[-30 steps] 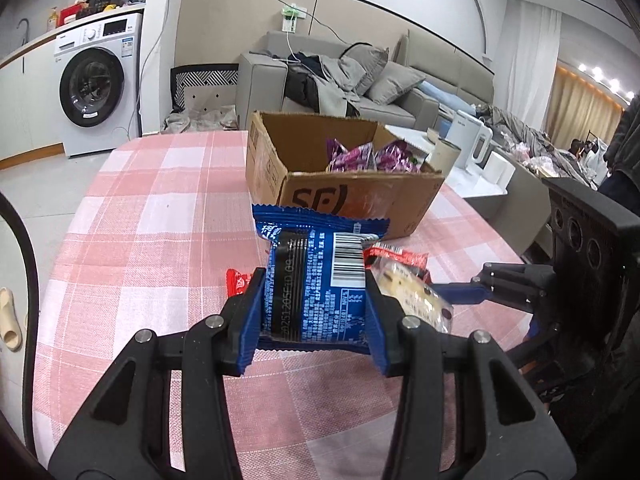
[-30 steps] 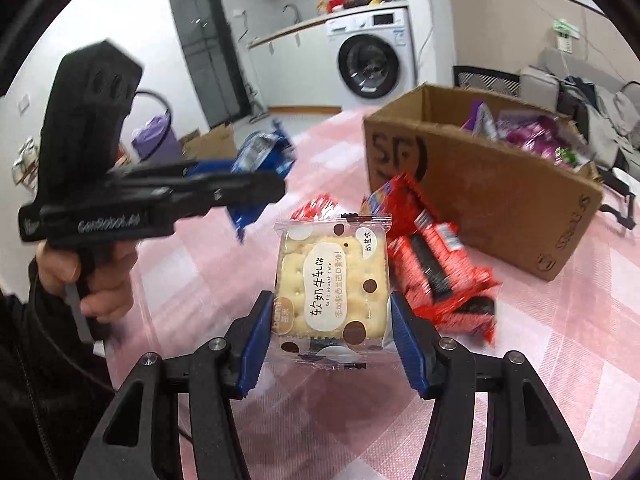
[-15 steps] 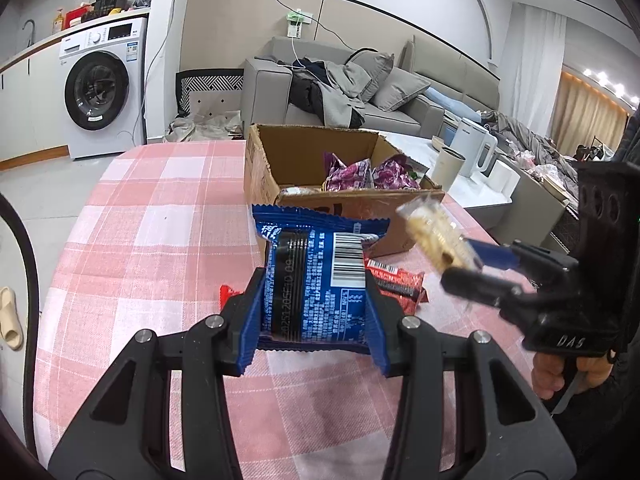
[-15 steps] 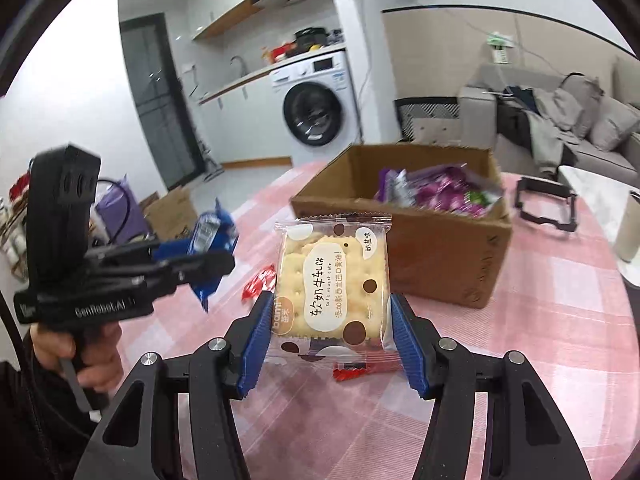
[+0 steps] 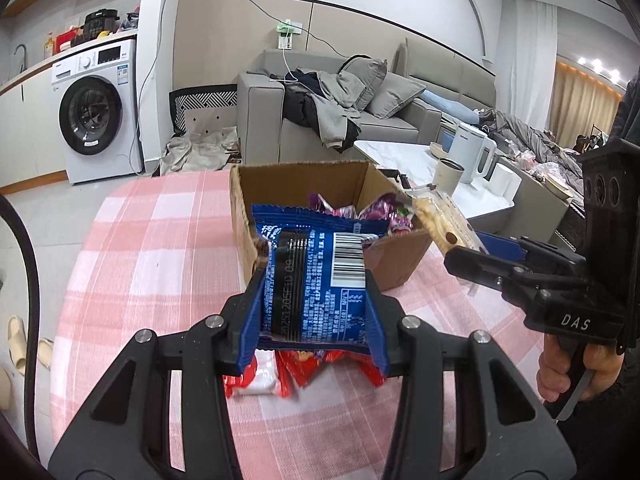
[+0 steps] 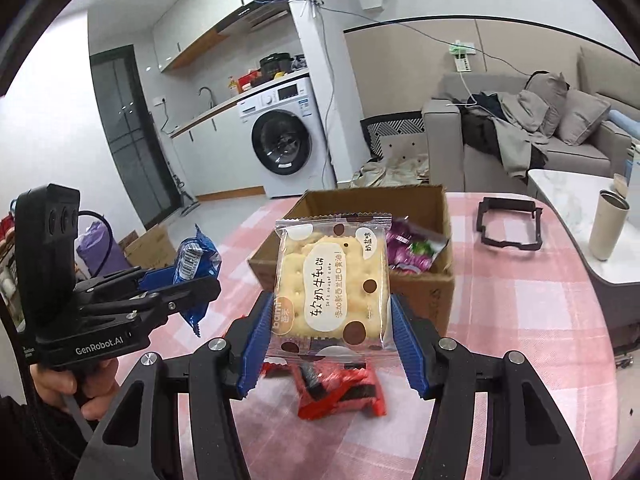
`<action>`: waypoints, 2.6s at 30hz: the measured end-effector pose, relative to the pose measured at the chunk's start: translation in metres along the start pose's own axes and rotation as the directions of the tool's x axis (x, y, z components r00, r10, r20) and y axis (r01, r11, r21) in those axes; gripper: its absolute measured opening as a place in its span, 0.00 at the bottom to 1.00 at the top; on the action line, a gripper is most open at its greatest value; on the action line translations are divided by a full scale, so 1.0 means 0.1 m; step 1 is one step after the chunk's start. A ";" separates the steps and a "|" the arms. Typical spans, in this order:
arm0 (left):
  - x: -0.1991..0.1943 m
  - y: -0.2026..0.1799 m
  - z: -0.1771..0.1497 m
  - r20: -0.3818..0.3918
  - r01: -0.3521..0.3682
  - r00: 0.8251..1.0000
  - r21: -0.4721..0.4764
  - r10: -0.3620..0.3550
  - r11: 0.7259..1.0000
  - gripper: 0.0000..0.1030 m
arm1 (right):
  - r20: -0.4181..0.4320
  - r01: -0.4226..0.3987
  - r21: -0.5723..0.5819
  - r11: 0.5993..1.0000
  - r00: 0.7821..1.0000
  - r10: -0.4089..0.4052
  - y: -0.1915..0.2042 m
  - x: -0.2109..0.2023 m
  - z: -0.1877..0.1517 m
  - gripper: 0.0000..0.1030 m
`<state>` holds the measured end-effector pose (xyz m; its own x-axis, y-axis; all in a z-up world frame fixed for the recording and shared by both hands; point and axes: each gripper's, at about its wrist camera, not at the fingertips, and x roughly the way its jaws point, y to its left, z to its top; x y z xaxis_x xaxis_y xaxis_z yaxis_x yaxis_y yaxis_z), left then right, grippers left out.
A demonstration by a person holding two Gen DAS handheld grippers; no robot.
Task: Organize snacks
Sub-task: 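Lift and carry the blue pack and cracker pack over the box with both grippers, then open both grippers to drop the packs into the box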
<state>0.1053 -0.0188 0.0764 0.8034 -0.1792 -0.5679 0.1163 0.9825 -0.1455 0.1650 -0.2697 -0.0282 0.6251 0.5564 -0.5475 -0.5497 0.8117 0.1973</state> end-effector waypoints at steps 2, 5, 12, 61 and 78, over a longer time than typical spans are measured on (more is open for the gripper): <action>0.01 -0.02 0.07 0.004 -0.004 1.000 0.011 0.004 1.000 0.40 | 0.006 0.015 0.009 1.000 1.000 -0.015 -0.03 -0.01 0.07 0.56; 0.05 -0.05 0.19 0.007 -0.009 1.000 0.022 0.009 1.000 0.40 | 0.010 0.028 0.027 0.999 1.000 -0.029 -0.10 -0.01 0.17 0.56; 0.25 -0.08 0.45 0.003 -0.011 1.000 0.040 0.011 0.999 0.40 | 0.013 0.055 0.048 0.997 0.998 -0.056 -0.21 0.04 0.39 0.56; 1.77 0.19 0.72 -0.128 -0.066 0.989 0.029 0.069 0.997 0.40 | -0.104 0.138 0.003 0.990 0.985 -0.137 -0.45 1.08 0.77 0.57; 1.74 0.18 0.72 -0.140 -0.080 0.987 0.029 0.084 0.996 0.44 | -0.066 0.132 -0.022 0.991 0.989 -0.133 -0.41 0.93 0.78 0.74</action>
<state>0.2896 -0.0289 0.0331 0.7203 -0.1016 -0.6862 0.0681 0.9948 -0.0758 0.2884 -0.2370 -0.0239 0.6547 0.4305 -0.6213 -0.4747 0.8738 0.1052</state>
